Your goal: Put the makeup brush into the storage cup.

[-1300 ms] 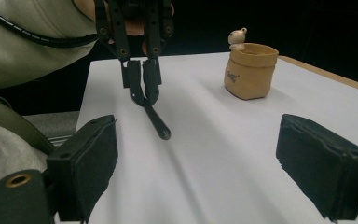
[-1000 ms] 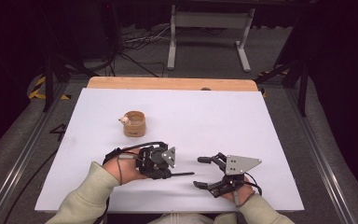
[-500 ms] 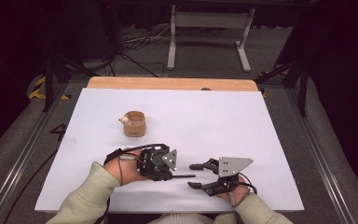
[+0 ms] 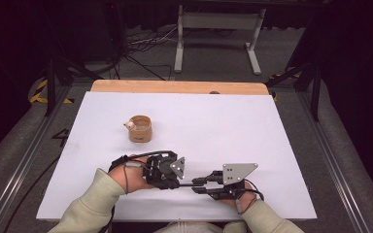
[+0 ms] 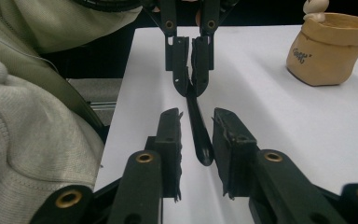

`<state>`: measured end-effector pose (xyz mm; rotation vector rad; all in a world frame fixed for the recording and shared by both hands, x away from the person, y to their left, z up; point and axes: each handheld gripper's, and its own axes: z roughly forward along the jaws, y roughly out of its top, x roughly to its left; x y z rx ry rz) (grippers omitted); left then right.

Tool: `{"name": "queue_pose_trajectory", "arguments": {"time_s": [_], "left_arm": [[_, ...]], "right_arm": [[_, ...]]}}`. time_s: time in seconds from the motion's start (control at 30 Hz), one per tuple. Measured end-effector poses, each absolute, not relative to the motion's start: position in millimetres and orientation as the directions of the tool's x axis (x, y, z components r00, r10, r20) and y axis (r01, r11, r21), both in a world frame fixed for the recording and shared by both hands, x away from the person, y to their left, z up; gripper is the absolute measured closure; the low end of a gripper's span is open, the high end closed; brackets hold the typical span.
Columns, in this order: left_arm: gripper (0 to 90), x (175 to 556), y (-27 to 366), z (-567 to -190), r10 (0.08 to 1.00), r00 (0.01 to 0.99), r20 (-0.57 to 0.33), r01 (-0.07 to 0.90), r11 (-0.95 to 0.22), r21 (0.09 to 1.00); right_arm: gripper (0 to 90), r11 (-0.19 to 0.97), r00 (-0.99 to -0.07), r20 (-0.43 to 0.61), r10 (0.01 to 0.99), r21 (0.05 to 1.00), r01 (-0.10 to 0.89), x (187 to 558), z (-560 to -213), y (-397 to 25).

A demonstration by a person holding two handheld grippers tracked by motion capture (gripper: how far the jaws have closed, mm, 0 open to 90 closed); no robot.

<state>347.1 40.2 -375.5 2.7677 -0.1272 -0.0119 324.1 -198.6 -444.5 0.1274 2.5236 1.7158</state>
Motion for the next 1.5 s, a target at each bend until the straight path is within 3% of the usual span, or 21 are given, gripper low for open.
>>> {"name": "queue_pose_trajectory", "arguments": {"time_s": [0.43, 1.0, 1.3, 1.5], "left_arm": [[83.2, 345, 39, -377, -0.090, 0.996, 0.002, -0.085, -0.929, 0.360], [82.7, 347, 40, -376, -0.084, 0.996, -0.002, -0.078, -0.926, 0.369], [65.3, 352, 45, -375, -0.052, 0.998, -0.019, -0.041, -0.923, 0.383], [63.7, 353, 54, -373, -0.039, 0.999, -0.012, -0.031, -0.921, 0.389]], "right_arm": [[83.1, 0.364, -0.995, -0.014, 0.100, 0.931, 0.024, 325, -444, -198], [84.2, 0.359, -0.995, -0.015, 0.102, 0.933, 0.023, 325, -443, -199], [84.2, 0.347, -0.993, -0.039, 0.112, 0.938, 0.003, 325, -440, -202], [84.2, 0.330, -0.992, -0.046, 0.116, 0.944, -0.005, 324, -437, -208]]}}
